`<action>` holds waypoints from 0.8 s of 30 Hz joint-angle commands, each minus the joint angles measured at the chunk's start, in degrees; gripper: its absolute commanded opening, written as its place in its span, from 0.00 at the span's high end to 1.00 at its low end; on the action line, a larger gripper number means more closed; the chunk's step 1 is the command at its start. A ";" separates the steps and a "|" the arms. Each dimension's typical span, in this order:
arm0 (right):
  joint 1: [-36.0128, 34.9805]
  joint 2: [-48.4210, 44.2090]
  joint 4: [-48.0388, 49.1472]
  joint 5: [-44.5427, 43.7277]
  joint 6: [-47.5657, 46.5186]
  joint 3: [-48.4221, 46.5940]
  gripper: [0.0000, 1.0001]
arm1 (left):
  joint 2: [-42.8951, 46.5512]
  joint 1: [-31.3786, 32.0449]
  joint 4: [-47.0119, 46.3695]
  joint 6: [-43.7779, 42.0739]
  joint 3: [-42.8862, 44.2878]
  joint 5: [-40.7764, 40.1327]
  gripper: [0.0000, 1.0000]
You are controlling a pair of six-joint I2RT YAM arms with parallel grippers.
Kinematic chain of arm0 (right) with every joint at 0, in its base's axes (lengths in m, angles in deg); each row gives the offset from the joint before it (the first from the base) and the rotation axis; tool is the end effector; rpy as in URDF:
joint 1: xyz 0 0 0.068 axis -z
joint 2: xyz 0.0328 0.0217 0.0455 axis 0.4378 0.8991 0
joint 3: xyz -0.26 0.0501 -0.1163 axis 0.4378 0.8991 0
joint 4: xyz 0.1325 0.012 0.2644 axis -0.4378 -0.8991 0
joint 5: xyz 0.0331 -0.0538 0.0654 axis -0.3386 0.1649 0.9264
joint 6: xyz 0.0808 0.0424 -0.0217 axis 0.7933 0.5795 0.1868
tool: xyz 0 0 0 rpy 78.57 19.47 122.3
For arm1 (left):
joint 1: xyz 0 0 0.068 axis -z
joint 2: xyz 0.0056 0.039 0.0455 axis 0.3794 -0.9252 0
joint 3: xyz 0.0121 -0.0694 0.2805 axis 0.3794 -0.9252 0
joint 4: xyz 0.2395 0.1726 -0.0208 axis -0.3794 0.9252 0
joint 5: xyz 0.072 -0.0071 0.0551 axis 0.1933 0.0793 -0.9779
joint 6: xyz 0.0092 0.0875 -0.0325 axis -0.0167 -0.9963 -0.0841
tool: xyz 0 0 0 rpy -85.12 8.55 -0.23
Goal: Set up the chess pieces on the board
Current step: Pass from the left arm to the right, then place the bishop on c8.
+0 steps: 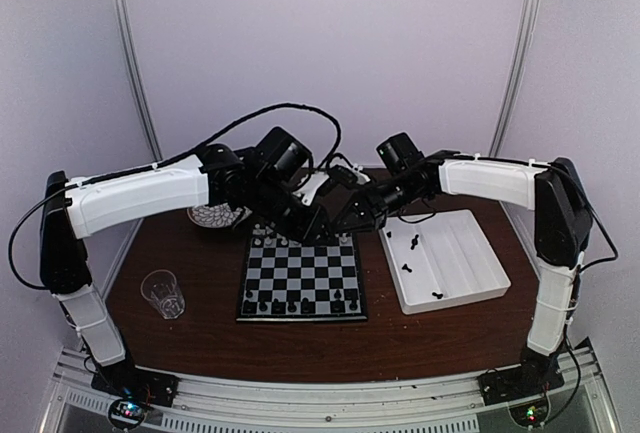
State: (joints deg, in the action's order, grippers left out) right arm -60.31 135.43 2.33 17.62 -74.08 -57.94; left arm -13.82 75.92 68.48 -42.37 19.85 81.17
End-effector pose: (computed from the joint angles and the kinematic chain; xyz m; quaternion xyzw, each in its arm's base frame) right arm 0.3319 0.3270 0.2486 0.3172 -0.6952 -0.6445 0.0278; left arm 0.2550 -0.3826 0.2790 0.2498 0.8999 -0.3119 0.1746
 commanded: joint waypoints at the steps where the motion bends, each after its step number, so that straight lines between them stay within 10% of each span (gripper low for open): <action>1: -0.28 -0.93 -0.58 -1.33 -2.51 -0.26 0.95 | 1.38 -0.06 -1.30 -0.21 -1.13 -2.28 0.67; 4: -0.51 -1.62 -12.91 -9.27 -15.29 -4.01 0.96 | 2.26 0.02 0.54 -1.99 -2.20 -3.04 0.48; 6: -1.50 -2.35 -19.69 -16.82 -23.89 -5.47 0.96 | 4.18 -0.01 2.51 -3.49 -3.76 -5.14 0.06; 24: -22.32 -5.00 -10.91 -55.18 -45.40 3.56 0.96 | 32.18 -12.29 0.75 2.50 -29.42 -24.70 0.02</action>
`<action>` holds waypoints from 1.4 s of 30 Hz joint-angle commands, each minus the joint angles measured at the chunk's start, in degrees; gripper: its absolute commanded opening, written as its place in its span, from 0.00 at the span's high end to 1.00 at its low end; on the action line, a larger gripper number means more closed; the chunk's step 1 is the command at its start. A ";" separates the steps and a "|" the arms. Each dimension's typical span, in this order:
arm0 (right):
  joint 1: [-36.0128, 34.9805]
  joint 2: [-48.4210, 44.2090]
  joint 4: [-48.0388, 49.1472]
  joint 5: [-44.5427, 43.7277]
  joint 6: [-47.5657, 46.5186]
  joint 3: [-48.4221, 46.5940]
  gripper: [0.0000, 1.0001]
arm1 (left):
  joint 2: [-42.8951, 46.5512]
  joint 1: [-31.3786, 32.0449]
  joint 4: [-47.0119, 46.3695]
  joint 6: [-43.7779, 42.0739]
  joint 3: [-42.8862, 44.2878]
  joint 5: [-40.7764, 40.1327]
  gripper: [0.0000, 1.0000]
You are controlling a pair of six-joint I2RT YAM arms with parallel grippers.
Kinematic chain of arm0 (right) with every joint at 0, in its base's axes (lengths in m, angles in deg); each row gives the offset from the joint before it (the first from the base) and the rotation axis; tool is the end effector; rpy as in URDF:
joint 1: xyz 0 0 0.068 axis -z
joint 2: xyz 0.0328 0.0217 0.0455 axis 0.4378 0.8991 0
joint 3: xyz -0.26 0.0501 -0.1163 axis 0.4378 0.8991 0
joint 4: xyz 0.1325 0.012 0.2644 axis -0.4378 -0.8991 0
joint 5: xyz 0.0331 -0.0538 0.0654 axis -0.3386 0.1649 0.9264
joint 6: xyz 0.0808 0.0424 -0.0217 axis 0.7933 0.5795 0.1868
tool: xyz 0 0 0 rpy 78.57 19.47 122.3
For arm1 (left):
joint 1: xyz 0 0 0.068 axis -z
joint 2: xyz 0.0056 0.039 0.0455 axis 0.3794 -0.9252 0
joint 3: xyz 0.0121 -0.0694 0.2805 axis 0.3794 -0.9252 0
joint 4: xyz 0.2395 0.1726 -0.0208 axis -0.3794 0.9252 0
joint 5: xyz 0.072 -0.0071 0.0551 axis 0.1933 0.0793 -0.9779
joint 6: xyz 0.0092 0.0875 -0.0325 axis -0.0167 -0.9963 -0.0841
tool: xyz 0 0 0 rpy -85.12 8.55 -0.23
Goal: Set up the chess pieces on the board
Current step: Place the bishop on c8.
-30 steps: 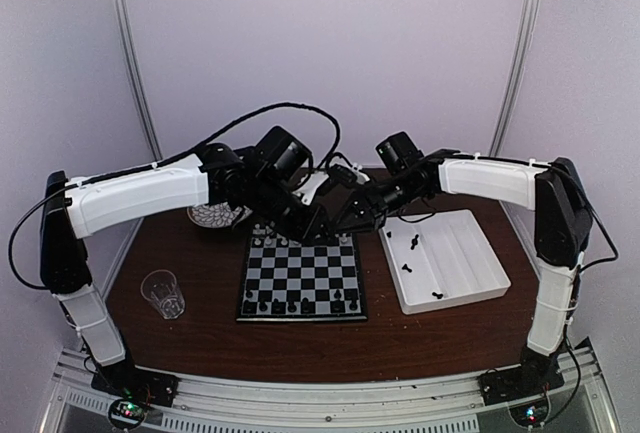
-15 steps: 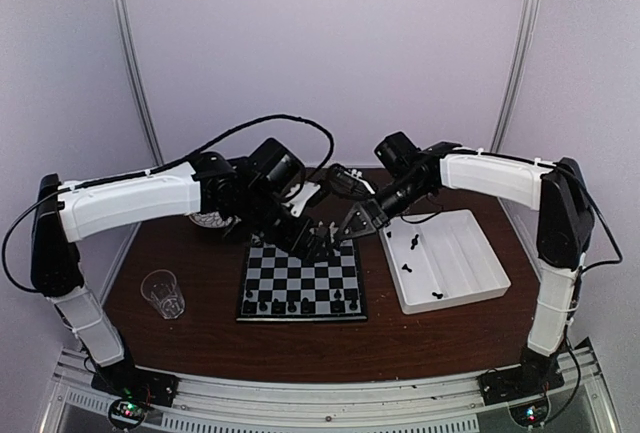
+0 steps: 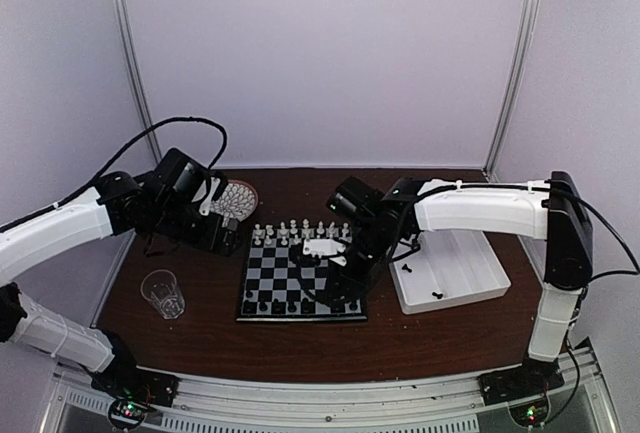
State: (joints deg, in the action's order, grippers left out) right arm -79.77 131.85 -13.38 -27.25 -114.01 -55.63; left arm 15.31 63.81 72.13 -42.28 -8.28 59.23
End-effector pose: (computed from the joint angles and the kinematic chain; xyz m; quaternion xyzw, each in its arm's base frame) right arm 0.2246 0.3851 0.2001 -0.6362 0.6947 0.3170 0.1103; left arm 0.2419 -0.2001 0.2683 0.0914 0.9424 -0.1327 0.2931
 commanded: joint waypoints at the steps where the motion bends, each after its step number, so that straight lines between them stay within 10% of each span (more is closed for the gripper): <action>1: -3.37 -1.33 5.37 -11.09 -5.93 1.36 0.96 | 3.40 -0.21 -2.55 2.50 -1.34 -2.99 0.02; 42: -4.29 7.38 12.04 -13.52 -7.55 3.27 0.90 | 1.05 -0.23 -2.40 3.29 -1.10 -0.60 0.02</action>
State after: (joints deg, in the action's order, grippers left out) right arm -83.96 137.92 -2.24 -39.75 -121.38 -52.65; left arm 16.80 63.59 71.72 -39.35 -10.29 57.76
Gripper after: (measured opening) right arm 0.091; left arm 0.976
